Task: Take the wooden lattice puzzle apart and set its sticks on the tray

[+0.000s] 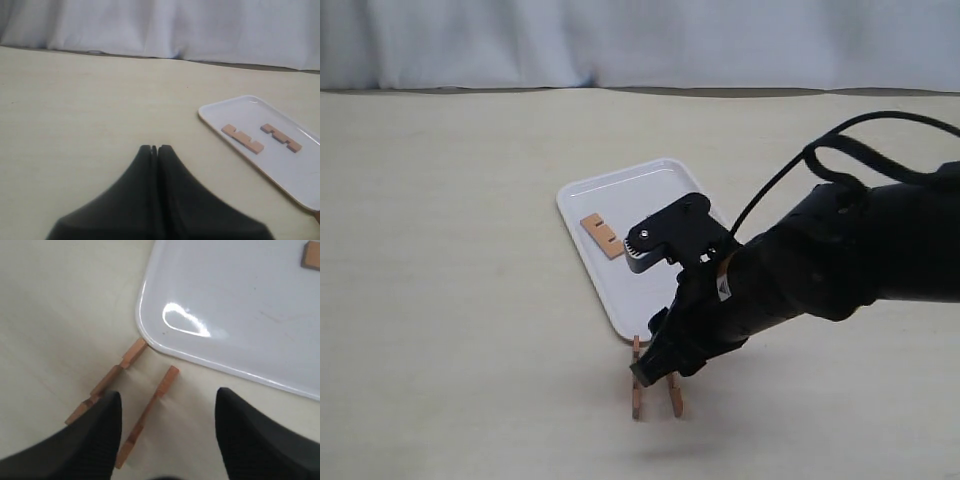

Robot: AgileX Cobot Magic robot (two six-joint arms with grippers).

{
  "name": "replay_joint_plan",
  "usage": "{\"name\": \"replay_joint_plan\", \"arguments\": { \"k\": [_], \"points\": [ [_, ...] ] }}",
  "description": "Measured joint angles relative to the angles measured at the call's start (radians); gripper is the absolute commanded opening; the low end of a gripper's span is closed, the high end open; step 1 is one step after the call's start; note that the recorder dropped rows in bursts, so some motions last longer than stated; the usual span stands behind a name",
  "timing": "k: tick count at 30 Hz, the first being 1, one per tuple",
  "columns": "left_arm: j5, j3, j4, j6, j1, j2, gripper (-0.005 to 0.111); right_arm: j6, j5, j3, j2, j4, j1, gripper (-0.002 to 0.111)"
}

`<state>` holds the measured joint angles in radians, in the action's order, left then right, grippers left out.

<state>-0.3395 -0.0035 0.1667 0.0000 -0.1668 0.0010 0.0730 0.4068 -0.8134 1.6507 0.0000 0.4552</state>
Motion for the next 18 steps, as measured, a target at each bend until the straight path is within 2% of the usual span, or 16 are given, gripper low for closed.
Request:
{"name": "replay_joint_plan", "arguments": {
  "k": [18],
  "points": [
    [0.0,0.0,0.0,0.0,0.0,0.0,0.0,0.047,0.028,-0.003,0.108,-0.016,0.0,0.053]
  ]
}}
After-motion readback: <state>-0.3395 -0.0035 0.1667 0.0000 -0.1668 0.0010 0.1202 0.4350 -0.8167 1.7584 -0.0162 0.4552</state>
